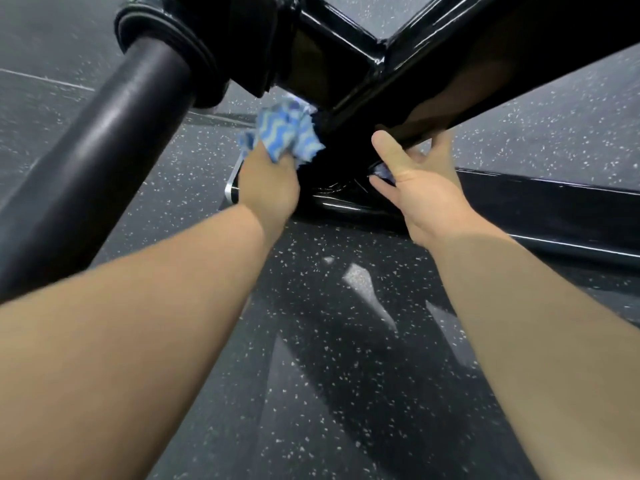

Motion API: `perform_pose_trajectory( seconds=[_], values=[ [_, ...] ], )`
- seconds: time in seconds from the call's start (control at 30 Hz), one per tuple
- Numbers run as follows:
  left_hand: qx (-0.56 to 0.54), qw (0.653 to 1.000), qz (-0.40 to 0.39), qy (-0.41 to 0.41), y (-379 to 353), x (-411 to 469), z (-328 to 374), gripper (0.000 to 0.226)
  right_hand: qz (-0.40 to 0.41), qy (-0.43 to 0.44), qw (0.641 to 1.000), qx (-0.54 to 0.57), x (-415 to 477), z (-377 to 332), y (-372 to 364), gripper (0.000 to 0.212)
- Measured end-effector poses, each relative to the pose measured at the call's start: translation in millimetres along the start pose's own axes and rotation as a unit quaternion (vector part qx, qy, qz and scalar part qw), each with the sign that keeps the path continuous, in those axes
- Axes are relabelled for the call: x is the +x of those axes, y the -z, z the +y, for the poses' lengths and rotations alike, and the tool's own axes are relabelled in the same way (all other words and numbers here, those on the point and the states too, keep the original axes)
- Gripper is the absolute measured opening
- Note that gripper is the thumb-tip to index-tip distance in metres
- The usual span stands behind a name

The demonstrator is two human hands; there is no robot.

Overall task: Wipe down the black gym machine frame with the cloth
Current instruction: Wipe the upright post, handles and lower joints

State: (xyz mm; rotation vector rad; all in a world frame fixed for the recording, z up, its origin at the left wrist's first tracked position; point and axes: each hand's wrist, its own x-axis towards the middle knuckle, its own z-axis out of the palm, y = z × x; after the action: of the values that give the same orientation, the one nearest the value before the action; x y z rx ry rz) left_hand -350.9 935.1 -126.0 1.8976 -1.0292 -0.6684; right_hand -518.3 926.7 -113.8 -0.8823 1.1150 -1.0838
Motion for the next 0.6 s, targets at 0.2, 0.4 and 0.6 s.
perform_pose_trajectory(
  seconds=[0.2,0.4,0.6],
  values=[
    [-0.003,0.996,0.085,-0.008,-1,-9,16,0.016,0.020,0.006,1.000,-0.023,0,2,0,0.050],
    [0.045,0.982,0.042,-0.178,-13,-43,19,0.011,0.042,-0.040,0.998,0.013,-8,-2,-2,0.045],
    [0.134,0.968,-0.014,-0.211,-22,-43,15,0.016,-0.004,-0.195,0.958,0.208,-16,4,-12,0.020]
  ],
)
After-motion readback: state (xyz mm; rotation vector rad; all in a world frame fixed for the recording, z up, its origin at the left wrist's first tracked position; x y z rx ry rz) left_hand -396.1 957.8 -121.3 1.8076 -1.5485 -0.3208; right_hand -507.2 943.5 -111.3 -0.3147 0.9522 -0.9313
